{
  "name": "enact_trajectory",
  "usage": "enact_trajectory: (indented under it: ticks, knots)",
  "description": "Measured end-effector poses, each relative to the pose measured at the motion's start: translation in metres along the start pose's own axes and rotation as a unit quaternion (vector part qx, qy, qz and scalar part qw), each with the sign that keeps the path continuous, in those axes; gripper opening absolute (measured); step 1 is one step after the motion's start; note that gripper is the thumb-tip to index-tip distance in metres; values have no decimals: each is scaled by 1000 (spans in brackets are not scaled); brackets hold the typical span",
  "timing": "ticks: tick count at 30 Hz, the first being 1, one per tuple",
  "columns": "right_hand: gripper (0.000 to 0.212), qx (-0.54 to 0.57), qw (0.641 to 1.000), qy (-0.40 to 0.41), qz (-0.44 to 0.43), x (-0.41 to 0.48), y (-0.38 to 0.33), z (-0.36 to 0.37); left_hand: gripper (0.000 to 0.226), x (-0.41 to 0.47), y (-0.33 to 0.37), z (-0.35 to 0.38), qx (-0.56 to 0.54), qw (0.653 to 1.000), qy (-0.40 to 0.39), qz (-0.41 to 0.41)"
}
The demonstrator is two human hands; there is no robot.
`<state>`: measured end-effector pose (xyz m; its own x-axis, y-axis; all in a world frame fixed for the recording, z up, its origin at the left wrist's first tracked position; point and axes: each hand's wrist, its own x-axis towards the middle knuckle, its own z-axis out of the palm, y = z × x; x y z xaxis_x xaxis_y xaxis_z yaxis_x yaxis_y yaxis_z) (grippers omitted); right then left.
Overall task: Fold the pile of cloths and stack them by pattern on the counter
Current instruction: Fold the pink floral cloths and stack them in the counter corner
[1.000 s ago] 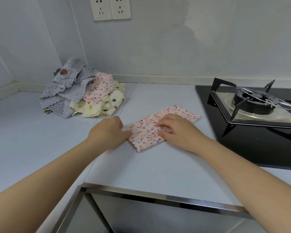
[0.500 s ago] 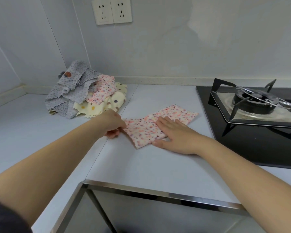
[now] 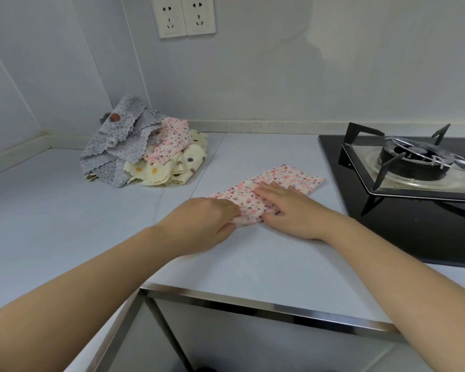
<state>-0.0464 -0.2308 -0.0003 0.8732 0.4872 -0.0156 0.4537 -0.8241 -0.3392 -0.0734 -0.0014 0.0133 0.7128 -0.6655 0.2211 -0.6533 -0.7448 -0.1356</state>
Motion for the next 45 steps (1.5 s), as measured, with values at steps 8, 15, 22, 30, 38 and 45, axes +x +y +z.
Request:
enact_trajectory:
  ticks: [8,15,22,30,38,45]
  knots:
    - [32,-39,991,124,-15,8,-14,2,18,3,3,-11,-179,973,50,-138]
    - [35,37,991,132,-7,5,-14,-2,47,9,21,-1,-12,992,29,-121]
    - [40,103,994,34,-16,0,-7,-17,49,1,6,2,13,997,71,-12]
    - [50,-42,998,-47,-17,1,-19,2,37,-13,1,-2,-68,993,94,25]
    - [53,-67,989,26,130,2,-3,-6,42,-8,4,-4,-88,992,75,51]
    - [47,-45,996,4,76,2,-6,-5,34,2,9,7,-145,985,83,-39]
